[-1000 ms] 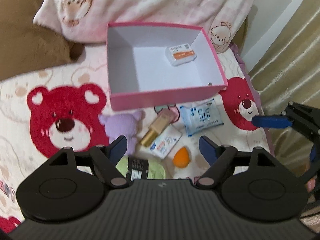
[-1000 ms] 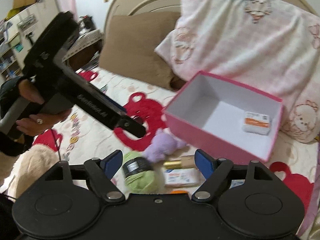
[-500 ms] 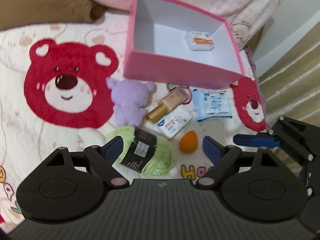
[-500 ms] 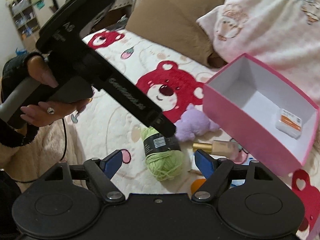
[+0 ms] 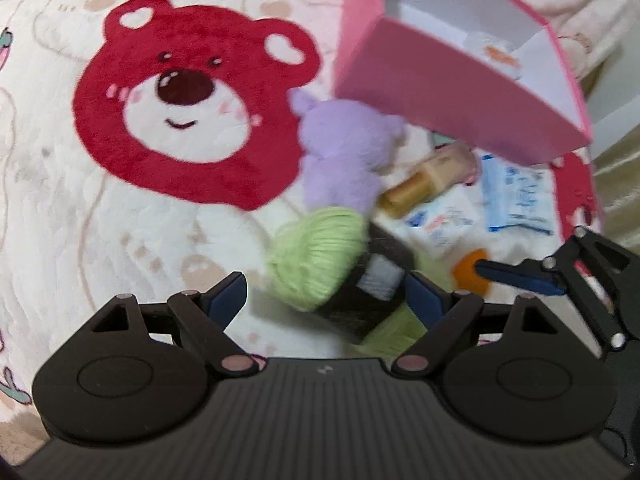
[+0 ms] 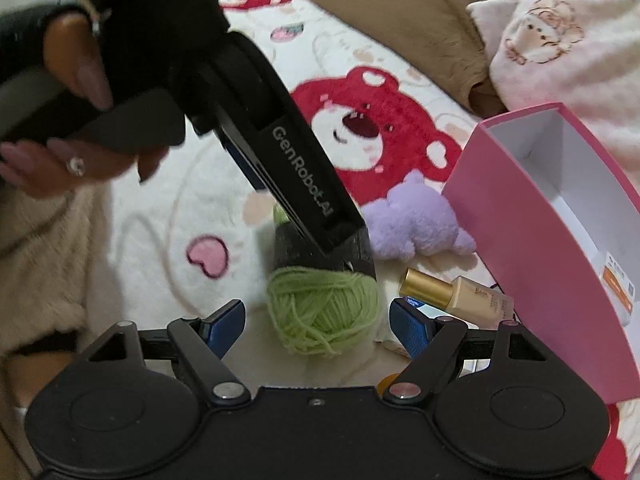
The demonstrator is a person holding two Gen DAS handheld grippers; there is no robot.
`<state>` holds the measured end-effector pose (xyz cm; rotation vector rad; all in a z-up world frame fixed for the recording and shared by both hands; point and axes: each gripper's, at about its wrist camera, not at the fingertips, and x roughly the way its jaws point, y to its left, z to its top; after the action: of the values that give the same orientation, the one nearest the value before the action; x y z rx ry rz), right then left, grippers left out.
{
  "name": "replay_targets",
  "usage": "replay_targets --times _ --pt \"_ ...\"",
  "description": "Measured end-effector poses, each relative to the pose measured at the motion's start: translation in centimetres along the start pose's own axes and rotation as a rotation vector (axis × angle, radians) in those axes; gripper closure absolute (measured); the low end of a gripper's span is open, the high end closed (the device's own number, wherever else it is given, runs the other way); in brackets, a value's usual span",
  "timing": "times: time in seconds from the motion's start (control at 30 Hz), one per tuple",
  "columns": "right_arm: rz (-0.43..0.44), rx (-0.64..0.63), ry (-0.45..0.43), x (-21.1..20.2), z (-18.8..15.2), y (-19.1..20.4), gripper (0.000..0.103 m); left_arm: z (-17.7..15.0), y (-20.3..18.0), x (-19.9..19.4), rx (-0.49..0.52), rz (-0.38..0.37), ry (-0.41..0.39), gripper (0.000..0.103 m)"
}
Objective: Organize objects
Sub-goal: 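Lower the left tool onto the green yarn skein and grasp it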
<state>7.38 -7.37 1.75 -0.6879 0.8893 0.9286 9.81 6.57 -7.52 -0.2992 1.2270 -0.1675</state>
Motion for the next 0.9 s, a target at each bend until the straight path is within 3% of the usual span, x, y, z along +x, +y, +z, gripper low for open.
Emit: replay_targets --times 0.23,0.4,0.47,0.6,0.73,0.9 --pt "-0.029 -0.080 0.046 2.8 0.1 0.5 0.020 -0.3 2.3 1.8 -0.086 -0.148 0.001 0.013" --pt "-0.066 -0.123 0.092 5.1 0.0 0.4 0.020 -1.2 1.3 2.2 -0.064 -0.171 -0.048 0.018" --pt "-0.051 -0.078 0.100 5.7 -0.2 -0.1 0.020 -1.4 1.1 2.2 -0.065 -0.203 -0.059 0.026" --pt "-0.017 0.048 0.075 5.4 -0.8 -1.1 0.032 -1.6 0.7 2.1 -0.072 -0.235 -0.088 0.035" --pt "0.027 0.249 0.034 3.6 -1.2 -2.5 0.039 -1.6 0.3 1.1 -0.049 -0.258 -0.129 0.036" --pt "0.074 0.398 -0.016 1.5 -2.2 -3.3 0.041 -1.5 0.1 0.2 -0.069 -0.288 -0.149 0.031"
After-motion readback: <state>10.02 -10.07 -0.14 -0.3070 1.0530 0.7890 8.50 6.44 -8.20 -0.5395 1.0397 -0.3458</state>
